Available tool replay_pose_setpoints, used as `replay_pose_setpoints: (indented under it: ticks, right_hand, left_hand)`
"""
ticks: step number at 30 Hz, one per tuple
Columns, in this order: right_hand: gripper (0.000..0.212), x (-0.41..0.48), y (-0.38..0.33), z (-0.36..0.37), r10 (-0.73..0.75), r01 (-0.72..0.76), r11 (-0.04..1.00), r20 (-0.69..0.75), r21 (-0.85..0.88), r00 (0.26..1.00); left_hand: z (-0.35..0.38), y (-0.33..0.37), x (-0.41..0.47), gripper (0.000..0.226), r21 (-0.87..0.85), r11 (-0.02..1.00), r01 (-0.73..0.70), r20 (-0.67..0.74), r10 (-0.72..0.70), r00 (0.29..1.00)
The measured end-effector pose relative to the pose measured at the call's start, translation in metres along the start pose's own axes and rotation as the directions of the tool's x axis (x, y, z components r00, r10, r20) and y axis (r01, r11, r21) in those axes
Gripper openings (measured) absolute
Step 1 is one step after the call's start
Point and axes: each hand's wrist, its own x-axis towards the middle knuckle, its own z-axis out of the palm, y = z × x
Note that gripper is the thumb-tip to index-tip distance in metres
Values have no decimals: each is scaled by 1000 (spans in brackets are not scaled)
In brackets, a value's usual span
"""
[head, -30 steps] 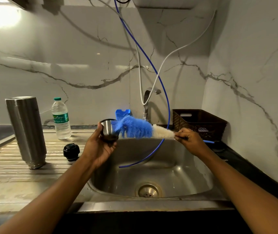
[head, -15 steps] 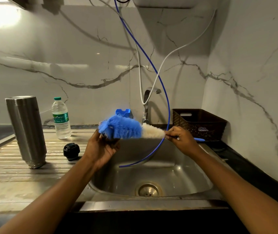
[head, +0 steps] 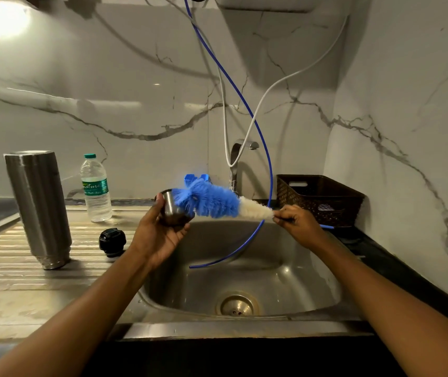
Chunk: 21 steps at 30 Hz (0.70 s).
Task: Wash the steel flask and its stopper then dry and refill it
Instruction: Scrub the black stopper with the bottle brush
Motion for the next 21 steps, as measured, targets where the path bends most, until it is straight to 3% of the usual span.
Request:
replay_pose_setpoints:
  ticks: [5, 10, 15, 18, 21]
  right_hand:
    - [25, 4, -11, 14, -46, 46, 999, 18, 30, 999]
    - [23, 3, 4, 2, 3, -3, 1000, -10, 15, 1000]
    - [23, 6, -11, 15, -60, 60, 998, 4, 19, 998]
    - [24, 6, -5, 11, -31, 31, 999, -7, 18, 1000]
    - [22, 2, 5, 3, -17, 17, 1000, -22, 7, 1000]
  left_hand:
    - [-2, -1, 2, 39, 40, 998, -46, -37, 47, 998]
    - [-5, 6, 4, 50, 52, 995, -84, -64, 87, 994]
    - [-4, 1, 1, 37, 21, 998, -63, -38, 64, 997]
    - [-4, 3, 1, 57, 68, 996, -64, -32, 66, 997]
    - [-3, -1, 3, 52, 45, 998, -52, -51, 54, 997]
